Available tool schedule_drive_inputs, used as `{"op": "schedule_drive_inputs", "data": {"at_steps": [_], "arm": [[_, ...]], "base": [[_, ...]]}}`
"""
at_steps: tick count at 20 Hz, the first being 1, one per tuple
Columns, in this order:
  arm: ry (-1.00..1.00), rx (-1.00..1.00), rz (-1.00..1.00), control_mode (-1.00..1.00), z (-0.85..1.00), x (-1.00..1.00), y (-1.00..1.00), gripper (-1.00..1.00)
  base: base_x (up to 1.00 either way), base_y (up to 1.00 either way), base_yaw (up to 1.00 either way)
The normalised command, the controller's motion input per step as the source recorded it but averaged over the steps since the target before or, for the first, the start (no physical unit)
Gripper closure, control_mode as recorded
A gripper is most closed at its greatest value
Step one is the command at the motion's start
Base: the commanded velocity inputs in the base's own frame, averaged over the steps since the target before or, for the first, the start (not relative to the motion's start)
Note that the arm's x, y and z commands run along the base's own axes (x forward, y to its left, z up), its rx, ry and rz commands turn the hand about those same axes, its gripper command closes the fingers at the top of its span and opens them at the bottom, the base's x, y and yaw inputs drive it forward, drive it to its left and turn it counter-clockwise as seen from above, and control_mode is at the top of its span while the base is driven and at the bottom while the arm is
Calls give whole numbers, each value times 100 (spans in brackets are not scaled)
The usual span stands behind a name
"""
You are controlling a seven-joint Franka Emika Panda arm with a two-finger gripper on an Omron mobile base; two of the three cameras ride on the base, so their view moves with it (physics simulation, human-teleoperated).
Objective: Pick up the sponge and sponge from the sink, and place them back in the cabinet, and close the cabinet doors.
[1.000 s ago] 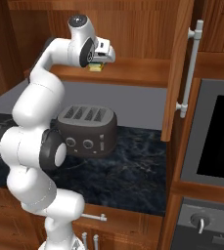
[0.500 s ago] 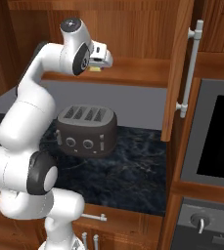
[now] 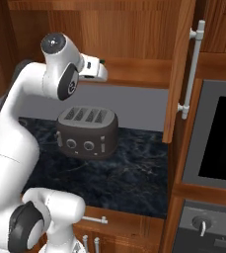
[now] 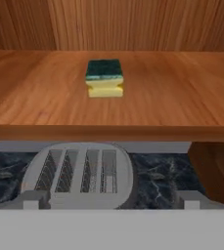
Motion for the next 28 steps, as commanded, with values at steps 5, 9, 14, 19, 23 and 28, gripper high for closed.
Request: {"op": "schedule_drive_inputs", "data": {"at_steps": [5,9,14,19,23,28], "arm": [[26,0,-6,-100,25,-99,0,-100],[29,0,-9,-100,13,-85,4,-100],[24,0,-5,-100,4,-73,3,-100],[18,0,0,-100,0,-74,0,-100],[5,0,0,-100,-2,-73,0,-100],[0,0,0,-100,-12,-58,0,-100]], "base": [[0,0,0],[0,0,0],[0,0,0],[0,0,0],[0,0,0],[0,0,0]]}}
